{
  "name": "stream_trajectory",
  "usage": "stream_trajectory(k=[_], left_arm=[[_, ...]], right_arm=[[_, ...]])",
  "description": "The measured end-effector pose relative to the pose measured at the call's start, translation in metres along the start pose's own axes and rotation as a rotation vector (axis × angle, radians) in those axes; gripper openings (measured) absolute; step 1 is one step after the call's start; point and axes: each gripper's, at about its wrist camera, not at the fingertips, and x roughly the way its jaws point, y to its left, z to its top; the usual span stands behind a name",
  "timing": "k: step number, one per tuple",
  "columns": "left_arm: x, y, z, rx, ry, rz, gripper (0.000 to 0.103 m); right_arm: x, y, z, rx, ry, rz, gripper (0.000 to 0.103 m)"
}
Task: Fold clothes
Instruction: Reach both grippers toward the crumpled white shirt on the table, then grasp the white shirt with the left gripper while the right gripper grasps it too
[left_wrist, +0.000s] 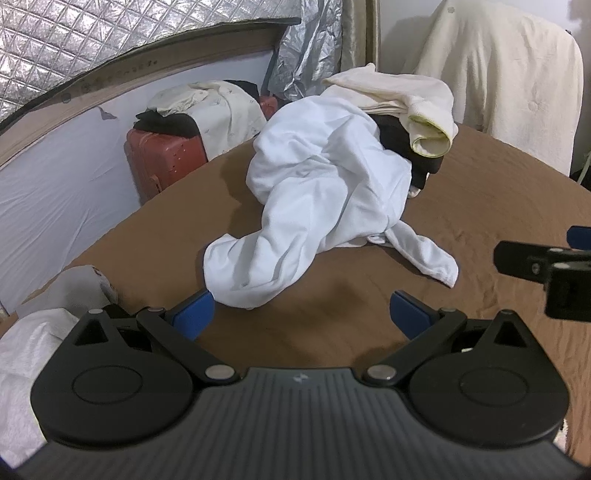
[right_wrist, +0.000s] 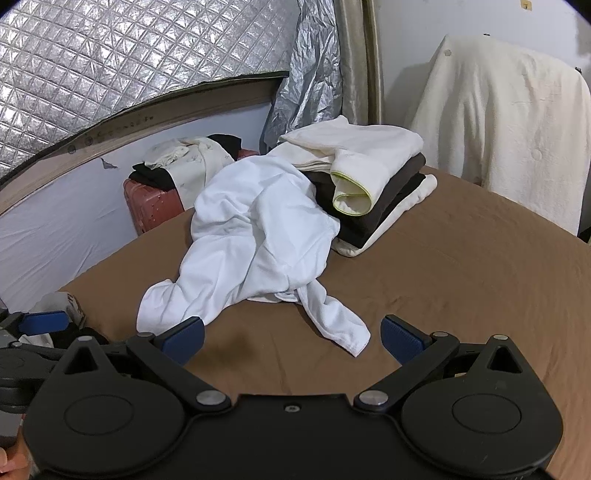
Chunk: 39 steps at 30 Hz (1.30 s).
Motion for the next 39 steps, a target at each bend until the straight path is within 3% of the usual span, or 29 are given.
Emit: stream_trajectory(k=[20,24,26,30,34,39], left_arm=[[0.023,-0.003,-0.008,0.018,0.043,0.024,0.103],[0.039,0.001,-0.011,-0.002,0.070,0.026,0.103],[0.048,0.006,-0.008,-0.028,0.080,0.024,0.103],[0.063,0.024,0.022,-0.109,0.056,0.057,0.103],[0.088,0.034,0.068,-0.153,0.017,0.133,0.103],[0.159,0.046,0.110,-0.230,0.008,0.141,0.103]], right_arm=[[0.017,-0.006,-0.004,0.029,0.038,0.029,0.103],[0.027,-0.011,-0.007,0.048,0.044,0.057,0.103],[0.034,-0.016,-0.009,0.076,0.037,0.113,0.103],[0.064,-0.035,0.006,0.225,0.048,0.294,0.103],[0.113,-0.034,0.040,0.270,0.094,0.310,0.103],[0.170,-0.042,0.073,0.382,0.099,0.323,0.103]])
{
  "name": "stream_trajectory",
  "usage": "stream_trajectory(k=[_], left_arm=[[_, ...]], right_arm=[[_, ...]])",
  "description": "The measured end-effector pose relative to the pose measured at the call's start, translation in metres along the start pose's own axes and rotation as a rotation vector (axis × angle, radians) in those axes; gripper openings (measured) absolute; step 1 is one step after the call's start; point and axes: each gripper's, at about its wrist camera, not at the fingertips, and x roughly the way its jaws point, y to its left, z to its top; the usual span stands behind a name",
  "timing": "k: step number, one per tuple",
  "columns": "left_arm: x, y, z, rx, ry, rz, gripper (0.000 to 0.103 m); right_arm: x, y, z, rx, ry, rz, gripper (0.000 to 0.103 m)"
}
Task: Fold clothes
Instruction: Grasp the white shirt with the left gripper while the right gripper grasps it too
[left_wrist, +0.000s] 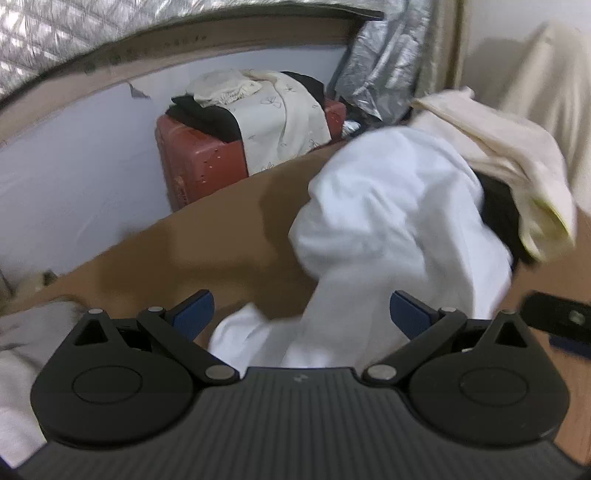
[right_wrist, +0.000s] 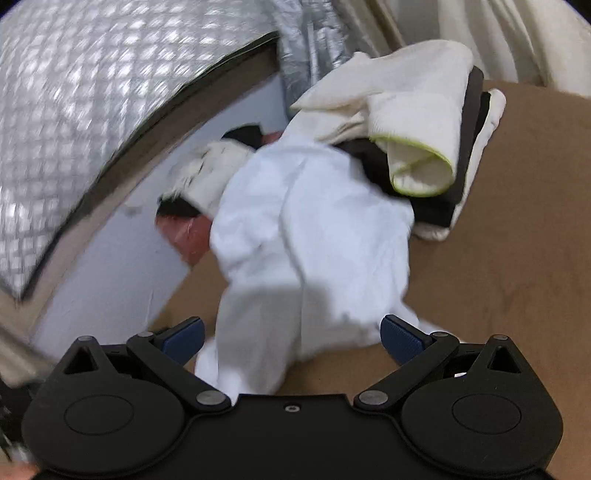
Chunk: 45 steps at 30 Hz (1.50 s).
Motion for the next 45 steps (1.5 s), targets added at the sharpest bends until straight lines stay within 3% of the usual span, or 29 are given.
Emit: stream_trajectory(k=[3,7,11,12,16,17,19,23,25,27,29,31,35,42,45], left_arm=[[0.058,0.007,0.006,-0.083,0.039,0.022,0.103],[0.103,0.028,-0.009,-0.233,0.007,-0.046,0.103],[0.129,0.044,-0.015,-0.315,0.011,-0.119,0.103],[0.134,0.051,-0.015,-0.362,0.023,-0.178,0.103],[0.171,0.079,-0.026,-0.645,0.085,-0.534,0.103],[0.185,0.082,-0.033,-0.715,0.130,-0.580,0.103],[0.208,0.080,-0.046,-0.762,0.228,-0.588,0.103],[0.201,0.053,-0.042,-0.590,0.209,-0.541,0.102],[0.202,0.046,-0.044,-0.576,0.222,-0.576,0.101],[0.208,0.047,-0.048,-0.601,0.243,-0.611,0.095],[0.210,0.048,-0.051,-0.629,0.253,-0.653,0.069],[0.214,0.050,-0.056,-0.681,0.270,-0.722,0.059],[0.219,0.050,-0.065,-0.715,0.280,-0.783,0.047],[0.207,0.062,-0.078,-0.773,0.298,-0.912,0.046],[0.176,0.062,-0.081,-0.685,0.284,-0.851,0.046]], right_arm=[[0.020,-0.023,-0.001,0.123,-0.096,0.036,0.103],[0.040,-0.059,-0.021,0.196,-0.194,0.047,0.103],[0.064,-0.082,-0.015,0.215,-0.187,0.057,0.103],[0.070,-0.089,-0.014,0.243,-0.193,0.058,0.103],[0.098,-0.117,-0.014,0.340,-0.194,0.107,0.103],[0.107,-0.121,-0.013,0.342,-0.183,0.108,0.101],[0.125,-0.125,-0.010,0.340,-0.152,0.111,0.089],[0.149,-0.122,-0.003,0.336,-0.106,0.163,0.069],[0.157,-0.121,-0.002,0.340,-0.086,0.201,0.055],[0.162,-0.121,-0.002,0.357,-0.071,0.233,0.050],[0.165,-0.121,-0.003,0.372,-0.057,0.252,0.049],[0.166,-0.118,-0.002,0.367,-0.046,0.257,0.047],[0.167,-0.106,0.003,0.312,-0.018,0.275,0.044],[0.157,-0.087,0.004,0.278,0.037,0.366,0.044],[0.143,-0.078,-0.006,0.280,0.061,0.403,0.043]])
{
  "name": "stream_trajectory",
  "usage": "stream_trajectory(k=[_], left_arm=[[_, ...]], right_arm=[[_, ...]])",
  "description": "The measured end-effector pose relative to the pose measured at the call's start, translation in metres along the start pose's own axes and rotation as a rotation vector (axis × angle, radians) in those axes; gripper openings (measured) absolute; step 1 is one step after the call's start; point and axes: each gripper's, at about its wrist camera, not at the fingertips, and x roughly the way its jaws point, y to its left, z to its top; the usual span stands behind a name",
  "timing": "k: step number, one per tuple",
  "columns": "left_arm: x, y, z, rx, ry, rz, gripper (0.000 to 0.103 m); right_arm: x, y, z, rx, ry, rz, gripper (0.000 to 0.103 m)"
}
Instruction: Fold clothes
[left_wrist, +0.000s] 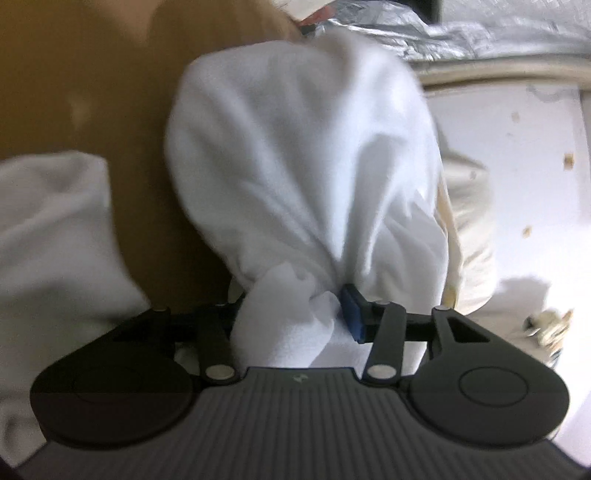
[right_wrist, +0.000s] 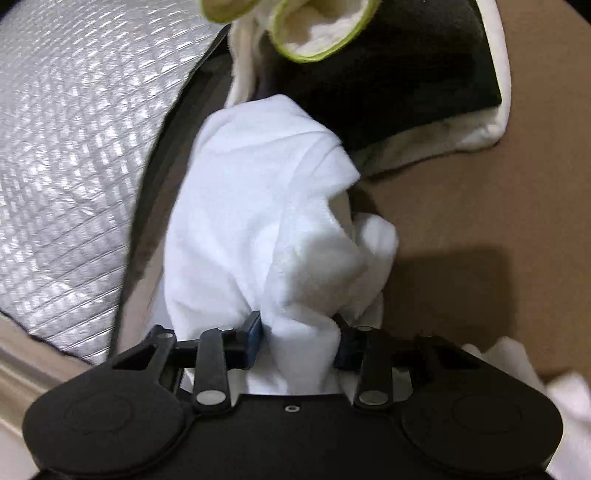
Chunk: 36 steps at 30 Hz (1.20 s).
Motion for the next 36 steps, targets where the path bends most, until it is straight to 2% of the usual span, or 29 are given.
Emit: stream_trajectory(k=[2,4,8,10,12,13,18,22,25,28,30,33,36], left_arm=[[-0.007,-0.014,-0.016,0.074,-0.003,0.046,0.045],[-0.015,-0.029,-0.029,0.119,0.009,0.035,0.045],[-0.025,-0.039,-0.050,0.066,0.088,-0.119,0.045],[-0.028,-0.048,-0.069,0.080,0.124,-0.166,0.045],[-0.028,-0.060,-0.075,0.091,0.151,-0.188,0.045],[-0.028,-0.072,-0.074,0.114,0.166,-0.193,0.045],[-0.024,-0.144,-0.118,0.297,0.234,-0.162,0.045],[-0.029,-0.194,-0.159,0.394,0.288,-0.192,0.045],[-0.024,-0.235,-0.191,0.457,0.319,-0.211,0.045],[-0.036,-0.273,-0.229,0.546,0.312,-0.221,0.045],[-0.039,-0.291,-0.253,0.589,0.327,-0.235,0.045],[-0.042,-0.310,-0.296,0.630,0.375,-0.250,0.045],[-0.029,-0.331,-0.335,0.704,0.403,-0.215,0.045]], right_arm=[[-0.007,0.009,-0.012,-0.005,0.018,0.009,0.041],[-0.025,0.020,-0.024,-0.036,0.011,0.007,0.038],[-0.077,0.045,-0.043,-0.078,-0.042,0.022,0.037],[-0.105,0.066,-0.050,-0.105,-0.080,0.022,0.037],[-0.131,0.086,-0.059,-0.146,-0.115,-0.003,0.037],[-0.144,0.093,-0.063,-0.160,-0.133,-0.013,0.037],[-0.221,0.097,-0.083,-0.137,-0.216,-0.001,0.036],[-0.284,0.102,-0.090,-0.142,-0.307,-0.011,0.036],[-0.327,0.115,-0.090,-0.167,-0.365,-0.061,0.035],[-0.370,0.139,-0.094,-0.275,-0.412,-0.158,0.035],[-0.400,0.147,-0.098,-0.293,-0.430,-0.190,0.035],[-0.440,0.148,-0.109,-0.302,-0.475,-0.217,0.035],[-0.474,0.140,-0.109,-0.286,-0.502,-0.276,0.034]])
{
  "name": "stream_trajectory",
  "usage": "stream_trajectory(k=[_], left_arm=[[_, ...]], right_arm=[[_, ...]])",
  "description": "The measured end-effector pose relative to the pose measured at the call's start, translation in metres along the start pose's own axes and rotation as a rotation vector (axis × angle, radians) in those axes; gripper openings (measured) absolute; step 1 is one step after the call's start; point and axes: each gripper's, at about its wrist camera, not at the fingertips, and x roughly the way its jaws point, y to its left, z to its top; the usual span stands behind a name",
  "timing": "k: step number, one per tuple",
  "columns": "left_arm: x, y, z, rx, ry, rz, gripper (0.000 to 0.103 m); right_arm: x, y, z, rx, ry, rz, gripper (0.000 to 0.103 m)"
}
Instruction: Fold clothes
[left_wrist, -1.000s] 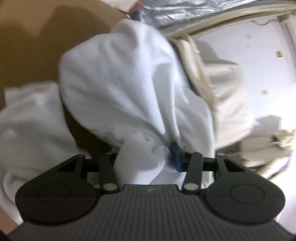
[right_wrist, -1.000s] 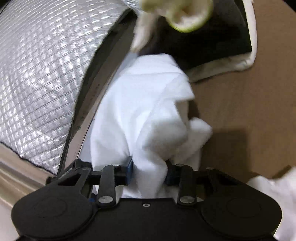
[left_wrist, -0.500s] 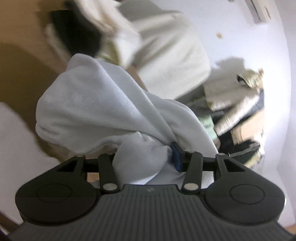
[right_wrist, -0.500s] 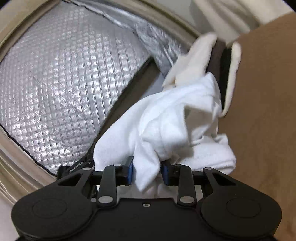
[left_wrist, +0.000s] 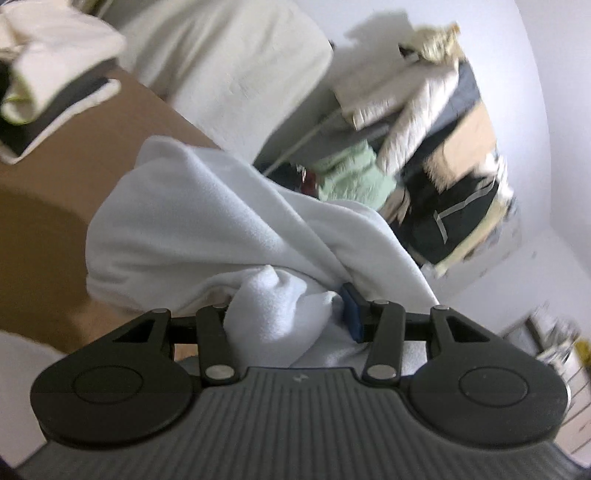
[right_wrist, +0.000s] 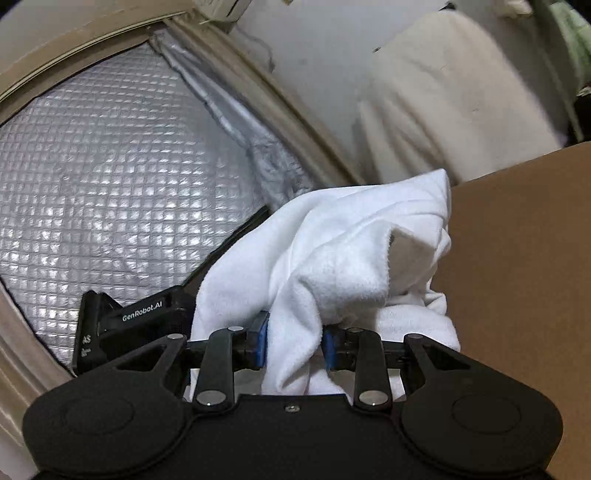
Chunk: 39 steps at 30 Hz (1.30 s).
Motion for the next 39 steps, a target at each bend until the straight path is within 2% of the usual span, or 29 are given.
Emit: stream_trajectory(k=[1,2,4,7,8,10,12,18,19,20,21,23,26,29,30,31,33,35,37,38,39], left_arm=[[0.011,-0.011,0.000,0.026,0.012,0.026,0.046],[0.030,-0.017,0.003,0.045,0.024,0.083,0.046],[0.069,-0.029,0.010,0.084,0.046,0.198,0.049],[0.121,-0.031,0.011,0.175,0.058,0.394,0.052],[0.127,-0.029,0.005,0.218,0.043,0.465,0.055],[0.131,-0.018,-0.009,0.286,0.005,0.553,0.064],[0.130,-0.004,-0.026,0.328,0.015,0.605,0.068],[0.136,0.002,-0.076,0.476,0.138,0.632,0.071],[0.143,-0.003,-0.082,0.527,0.149,0.600,0.078],[0.154,-0.007,-0.086,0.572,0.166,0.531,0.088],[0.162,-0.011,-0.089,0.590,0.184,0.484,0.090],[0.180,-0.022,-0.099,0.634,0.206,0.458,0.090],[0.210,-0.035,-0.117,0.766,0.234,0.403,0.091],[0.252,-0.034,-0.127,0.884,0.290,0.451,0.091],[0.264,-0.030,-0.129,0.916,0.298,0.471,0.089],[0.270,-0.024,-0.126,0.918,0.278,0.465,0.083],[0.270,-0.013,-0.114,0.870,0.254,0.460,0.069],[0.266,-0.003,-0.101,0.824,0.249,0.476,0.034],[0.262,0.006,-0.088,0.777,0.244,0.493,0.012],[0.259,0.011,-0.082,0.757,0.238,0.501,0.012],[0.252,0.009,-0.078,0.769,0.199,0.518,0.011]], right_arm=[[-0.007,-0.006,0.006,0.002,-0.002,-0.025,0.034],[-0.004,-0.010,0.012,-0.042,-0.029,-0.099,0.034],[0.007,-0.016,0.025,-0.160,-0.100,-0.282,0.036],[0.038,-0.035,0.031,-0.378,-0.141,-0.605,0.042],[0.040,-0.047,0.030,-0.396,-0.137,-0.649,0.042],[0.029,-0.078,0.017,-0.288,-0.120,-0.613,0.050],[0.016,-0.110,0.002,-0.167,-0.101,-0.565,0.054],[0.003,-0.192,-0.076,0.167,0.000,-0.512,0.054],[0.007,-0.199,-0.088,0.183,0.021,-0.511,0.055],[0.011,-0.202,-0.099,0.186,0.043,-0.511,0.055],[0.016,-0.206,-0.110,0.189,0.065,-0.511,0.054],[0.027,-0.210,-0.124,0.180,0.093,-0.509,0.054],[0.035,-0.206,-0.121,0.170,0.080,-0.478,0.054],[0.038,-0.206,-0.122,0.175,0.079,-0.473,0.054],[0.030,-0.211,-0.127,0.172,0.083,-0.477,0.054],[0.025,-0.213,-0.130,0.167,0.087,-0.480,0.054],[0.021,-0.213,-0.133,0.165,0.096,-0.482,0.054],[0.019,-0.216,-0.137,0.172,0.101,-0.472,0.054],[0.020,-0.221,-0.141,0.190,0.103,-0.465,0.054],[0.022,-0.224,-0.142,0.201,0.105,-0.462,0.054],[0.023,-0.226,-0.143,0.209,0.105,-0.461,0.054]])
